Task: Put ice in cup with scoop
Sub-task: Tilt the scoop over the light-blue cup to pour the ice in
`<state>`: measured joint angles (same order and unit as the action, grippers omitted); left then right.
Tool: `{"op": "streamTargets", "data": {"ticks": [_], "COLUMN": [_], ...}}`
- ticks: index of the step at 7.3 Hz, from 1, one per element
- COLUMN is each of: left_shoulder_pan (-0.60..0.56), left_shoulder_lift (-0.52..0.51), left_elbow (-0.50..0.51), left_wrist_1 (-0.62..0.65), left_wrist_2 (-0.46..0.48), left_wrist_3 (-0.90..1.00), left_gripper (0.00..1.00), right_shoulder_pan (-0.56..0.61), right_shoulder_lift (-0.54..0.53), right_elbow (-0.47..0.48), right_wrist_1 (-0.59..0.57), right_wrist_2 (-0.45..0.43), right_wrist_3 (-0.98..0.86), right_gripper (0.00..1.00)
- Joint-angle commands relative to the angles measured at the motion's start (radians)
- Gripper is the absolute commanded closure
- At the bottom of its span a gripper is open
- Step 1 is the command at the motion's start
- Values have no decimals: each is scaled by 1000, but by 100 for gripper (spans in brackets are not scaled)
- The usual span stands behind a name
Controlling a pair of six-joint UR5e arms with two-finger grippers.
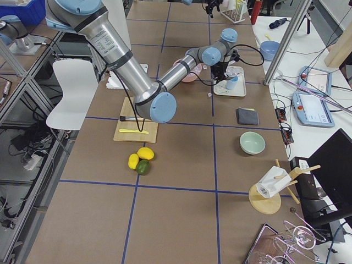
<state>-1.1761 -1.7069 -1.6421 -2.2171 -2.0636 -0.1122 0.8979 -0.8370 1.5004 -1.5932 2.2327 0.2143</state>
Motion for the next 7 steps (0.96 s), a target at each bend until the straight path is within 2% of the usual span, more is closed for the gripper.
{"op": "streamTargets", "data": {"ticks": [1, 3, 5, 6, 7], "left_shoulder_pan": [0, 0, 0, 0, 0], "left_shoulder_lift": [1, 0, 0, 1, 1], "left_elbow": [1, 1, 1, 1, 2], "left_wrist_1": [1, 1, 1, 1, 1], "left_wrist_2": [-1, -1, -1, -1, -21], "left_wrist_3": [0, 0, 0, 0, 0], "left_gripper": [0, 0, 0, 0, 0], "right_shoulder_pan": [-14, -16, -17, -20, -23], "right_shoulder_lift": [-5, -10, -1, 30, 88], "right_elbow": [-8, 3, 18, 20, 20], "right_wrist_1": [-2, -28, -106, -169, -306], "right_wrist_2": [-16, -18, -25, -66, -111], "right_wrist_3": [-3, -6, -18, -35, -108], "right_gripper": [100, 100, 100, 100, 100]}}
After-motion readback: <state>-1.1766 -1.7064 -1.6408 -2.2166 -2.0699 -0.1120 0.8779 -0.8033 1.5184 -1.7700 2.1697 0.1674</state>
